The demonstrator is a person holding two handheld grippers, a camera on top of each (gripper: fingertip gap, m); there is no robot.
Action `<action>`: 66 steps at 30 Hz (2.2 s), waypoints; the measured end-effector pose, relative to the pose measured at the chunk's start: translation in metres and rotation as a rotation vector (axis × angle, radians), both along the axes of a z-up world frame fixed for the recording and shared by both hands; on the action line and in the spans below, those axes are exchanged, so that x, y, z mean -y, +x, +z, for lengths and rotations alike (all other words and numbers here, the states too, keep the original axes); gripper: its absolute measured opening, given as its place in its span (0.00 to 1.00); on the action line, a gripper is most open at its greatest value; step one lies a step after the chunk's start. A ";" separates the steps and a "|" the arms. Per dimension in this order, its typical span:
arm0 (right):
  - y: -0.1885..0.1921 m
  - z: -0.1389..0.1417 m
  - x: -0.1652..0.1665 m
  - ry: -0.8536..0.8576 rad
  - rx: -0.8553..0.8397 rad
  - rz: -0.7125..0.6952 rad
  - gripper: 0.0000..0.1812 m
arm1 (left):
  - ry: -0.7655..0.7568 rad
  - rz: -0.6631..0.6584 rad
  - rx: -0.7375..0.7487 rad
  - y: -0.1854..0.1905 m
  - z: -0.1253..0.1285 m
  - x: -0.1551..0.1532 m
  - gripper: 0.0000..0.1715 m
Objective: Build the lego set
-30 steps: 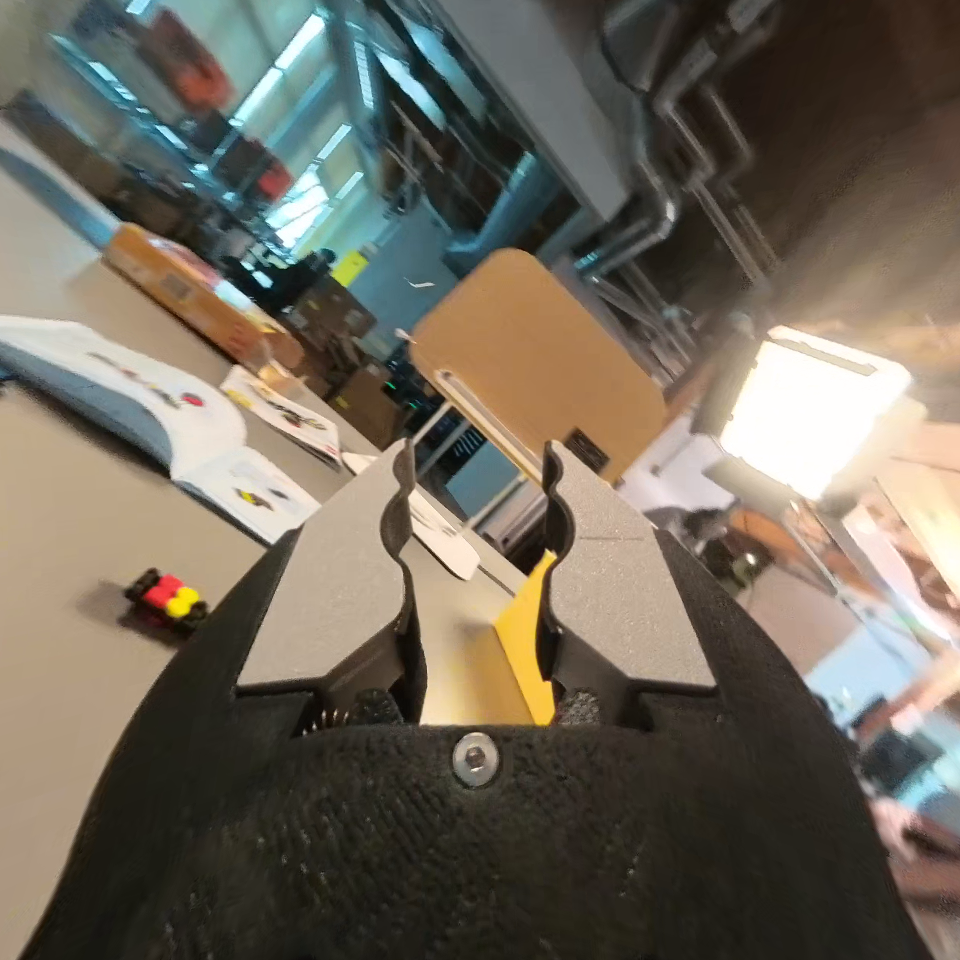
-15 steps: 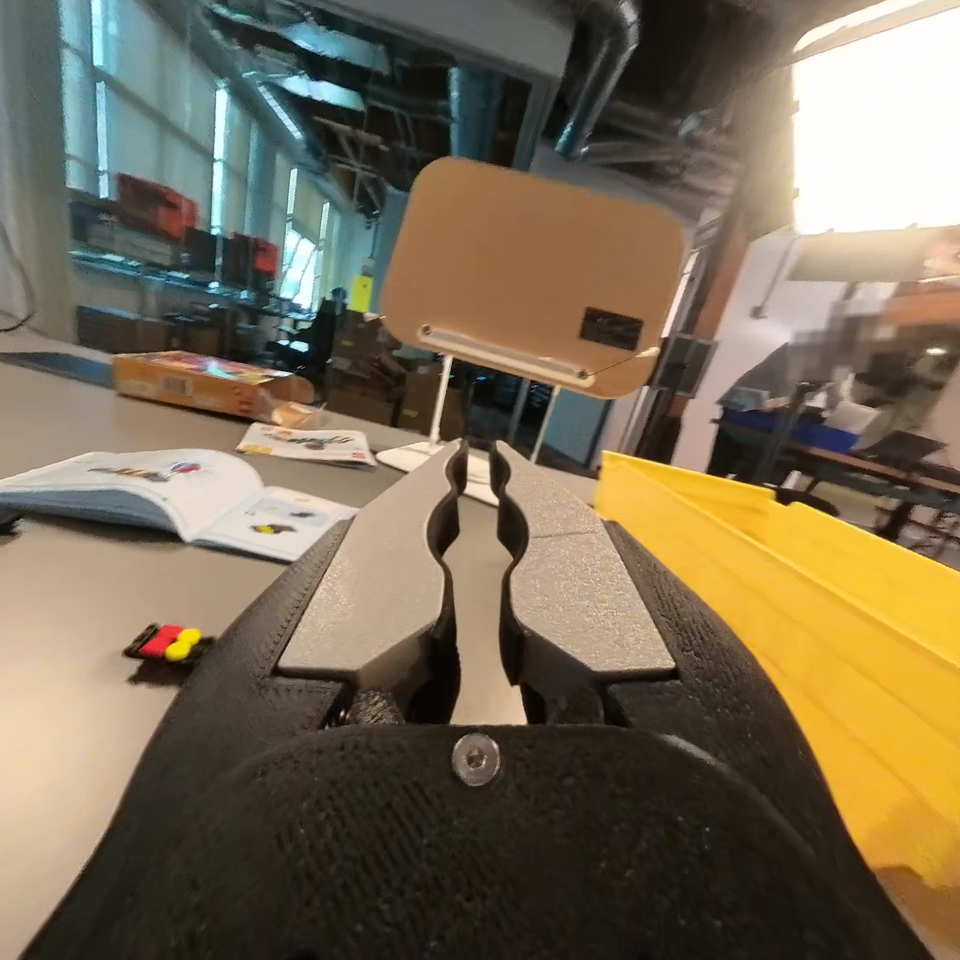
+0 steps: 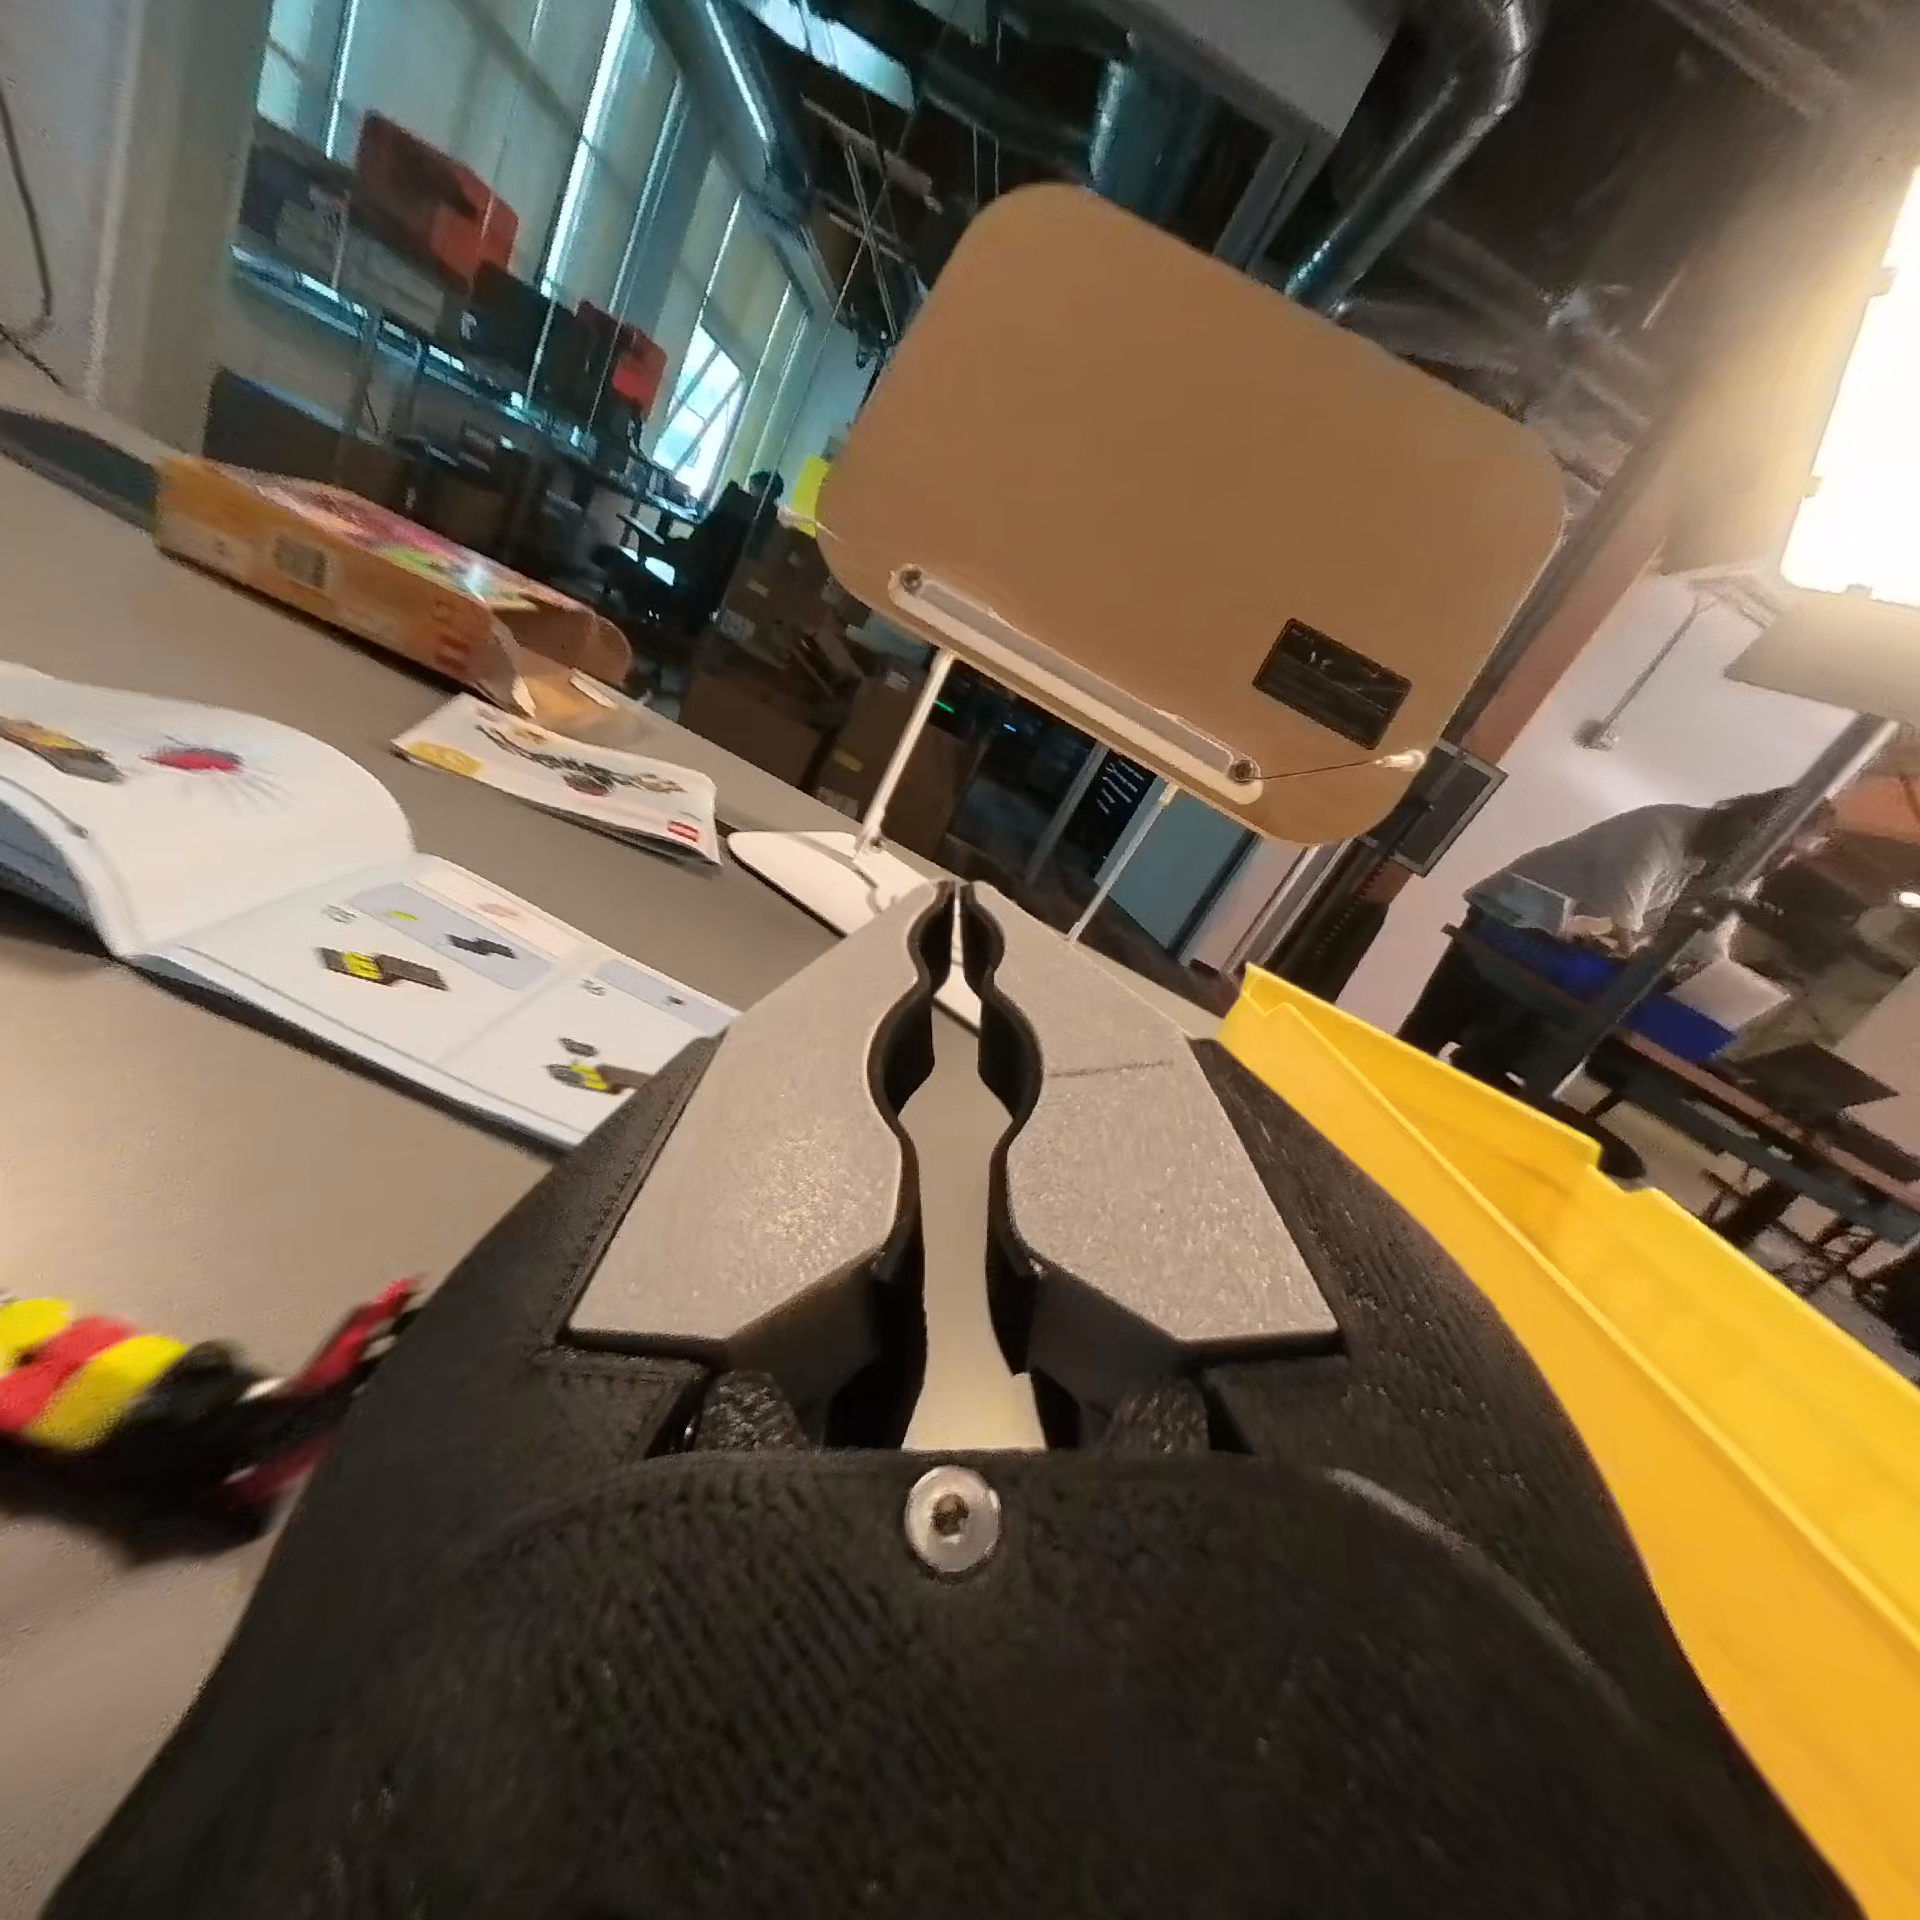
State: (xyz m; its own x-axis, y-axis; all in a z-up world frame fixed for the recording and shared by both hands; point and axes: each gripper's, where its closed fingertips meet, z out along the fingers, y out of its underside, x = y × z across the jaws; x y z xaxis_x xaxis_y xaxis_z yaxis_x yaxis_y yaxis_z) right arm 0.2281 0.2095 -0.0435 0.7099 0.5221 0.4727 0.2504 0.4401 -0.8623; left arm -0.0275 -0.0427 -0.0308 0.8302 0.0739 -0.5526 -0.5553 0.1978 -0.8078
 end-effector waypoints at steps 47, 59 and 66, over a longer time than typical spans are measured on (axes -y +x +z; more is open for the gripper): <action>-0.040 -0.006 -0.076 -0.014 0.034 0.330 0.00 | -1.264 -0.834 0.394 0.218 -0.120 -0.252 0.09; -0.040 -0.003 -0.074 0.004 0.029 0.330 0.00 | -1.256 -0.869 0.326 0.220 -0.121 -0.245 0.08; -0.041 -0.005 -0.073 0.005 0.042 0.331 0.00 | -1.103 -0.780 0.025 0.221 -0.131 -0.242 0.15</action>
State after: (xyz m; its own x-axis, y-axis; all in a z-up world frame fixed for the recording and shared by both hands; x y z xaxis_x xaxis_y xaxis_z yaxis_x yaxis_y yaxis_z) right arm 0.1867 0.2829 -0.0486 0.4816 0.7190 0.5011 0.1286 0.5076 -0.8519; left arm 0.1933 0.1993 -0.1618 0.4625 -0.8866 -0.0021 -0.5797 -0.3006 -0.7573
